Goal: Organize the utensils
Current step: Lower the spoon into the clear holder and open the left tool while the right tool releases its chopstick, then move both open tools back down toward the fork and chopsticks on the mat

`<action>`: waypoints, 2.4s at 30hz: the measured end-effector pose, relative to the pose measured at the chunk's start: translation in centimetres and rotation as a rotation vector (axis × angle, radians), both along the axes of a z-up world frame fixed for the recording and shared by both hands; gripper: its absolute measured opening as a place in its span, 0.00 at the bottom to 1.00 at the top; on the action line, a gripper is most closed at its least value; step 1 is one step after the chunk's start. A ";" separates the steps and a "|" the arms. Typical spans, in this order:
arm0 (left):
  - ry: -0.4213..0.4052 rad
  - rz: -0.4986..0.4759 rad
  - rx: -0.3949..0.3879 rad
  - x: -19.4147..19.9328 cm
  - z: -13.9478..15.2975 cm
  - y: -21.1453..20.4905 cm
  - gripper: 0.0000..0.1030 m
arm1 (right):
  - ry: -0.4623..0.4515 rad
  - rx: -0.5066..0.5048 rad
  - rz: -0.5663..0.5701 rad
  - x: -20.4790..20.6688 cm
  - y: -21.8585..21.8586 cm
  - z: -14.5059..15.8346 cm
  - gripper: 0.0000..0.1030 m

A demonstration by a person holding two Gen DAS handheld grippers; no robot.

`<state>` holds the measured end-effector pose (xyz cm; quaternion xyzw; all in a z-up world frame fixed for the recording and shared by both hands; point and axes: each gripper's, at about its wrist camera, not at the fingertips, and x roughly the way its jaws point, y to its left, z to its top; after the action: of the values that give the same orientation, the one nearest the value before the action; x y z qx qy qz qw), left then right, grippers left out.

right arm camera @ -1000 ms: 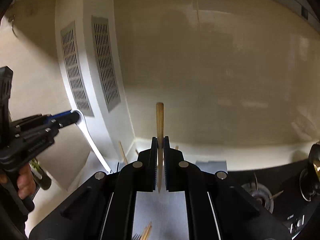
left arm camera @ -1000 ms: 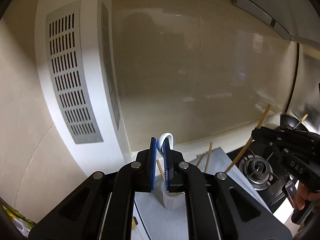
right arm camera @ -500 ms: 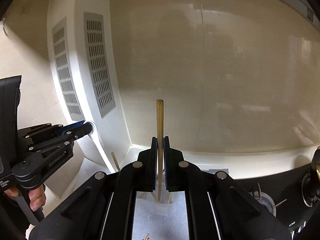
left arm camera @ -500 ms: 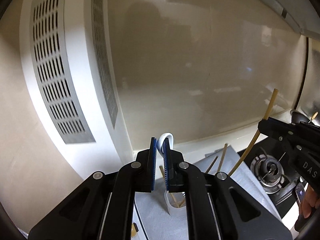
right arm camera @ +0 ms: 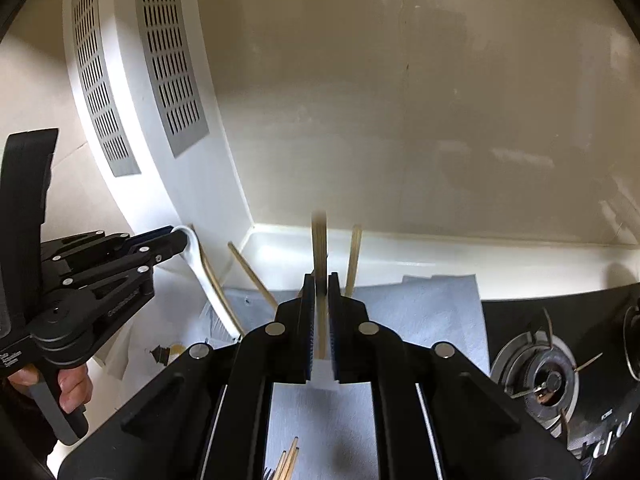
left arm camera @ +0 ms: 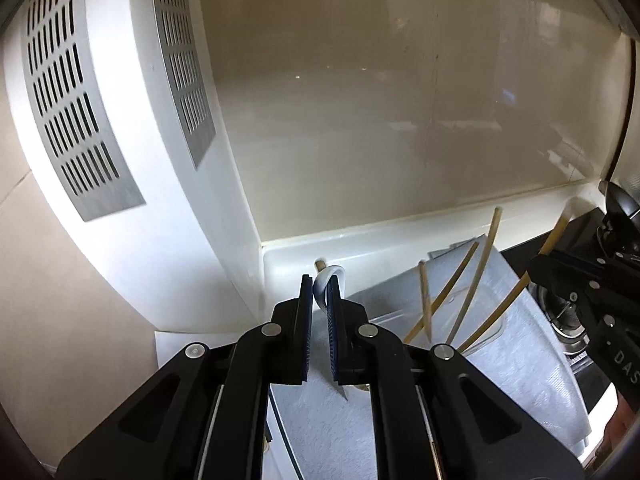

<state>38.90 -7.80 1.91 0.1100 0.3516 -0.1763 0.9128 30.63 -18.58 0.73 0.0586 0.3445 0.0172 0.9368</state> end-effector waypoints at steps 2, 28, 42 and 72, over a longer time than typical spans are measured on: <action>0.001 0.012 0.004 0.0 0.0 0.2 0.53 | 0.019 0.013 0.006 0.1 0.0 -0.3 0.22; 0.214 0.074 0.070 -10.1 -6.7 5.6 0.84 | 0.307 0.037 0.033 -11.1 3.4 -9.5 0.63; 0.280 0.078 0.081 -13.2 -8.5 5.9 0.84 | 0.323 0.023 0.052 -12.6 4.3 -9.6 0.61; 0.317 0.301 0.095 -10.8 -9.8 12.7 0.84 | 0.630 0.070 0.077 -6.4 5.3 -20.5 0.10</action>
<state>28.09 4.87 -7.91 0.0699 0.5109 -0.0364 0.8560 24.22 -13.32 -19.74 0.0799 0.6189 0.0455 0.7800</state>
